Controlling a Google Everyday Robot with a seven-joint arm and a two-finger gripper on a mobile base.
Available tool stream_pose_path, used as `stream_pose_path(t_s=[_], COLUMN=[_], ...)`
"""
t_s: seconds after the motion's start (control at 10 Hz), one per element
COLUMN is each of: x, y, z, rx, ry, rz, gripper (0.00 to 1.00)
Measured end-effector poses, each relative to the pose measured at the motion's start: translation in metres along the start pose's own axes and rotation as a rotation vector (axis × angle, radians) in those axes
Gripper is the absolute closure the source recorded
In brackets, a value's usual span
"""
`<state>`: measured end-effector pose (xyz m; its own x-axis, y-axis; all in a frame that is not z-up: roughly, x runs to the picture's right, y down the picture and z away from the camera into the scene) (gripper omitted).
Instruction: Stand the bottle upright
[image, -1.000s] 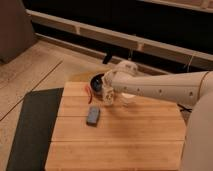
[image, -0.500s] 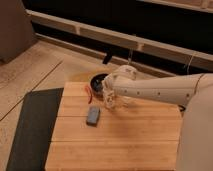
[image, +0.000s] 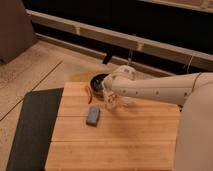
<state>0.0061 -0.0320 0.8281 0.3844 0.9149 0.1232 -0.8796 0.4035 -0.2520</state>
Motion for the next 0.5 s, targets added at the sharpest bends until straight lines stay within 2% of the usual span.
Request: stream_pose_path(t_s=[0.3, 0.5], x=[0.0024, 0.0037], y=[-0.002, -0.002], z=[-0.0003, -0.0005], rx=[-0.002, -0.007], ry=[0.009, 0.014], rz=[0.017, 0.025], gripper=[0.37, 0.3])
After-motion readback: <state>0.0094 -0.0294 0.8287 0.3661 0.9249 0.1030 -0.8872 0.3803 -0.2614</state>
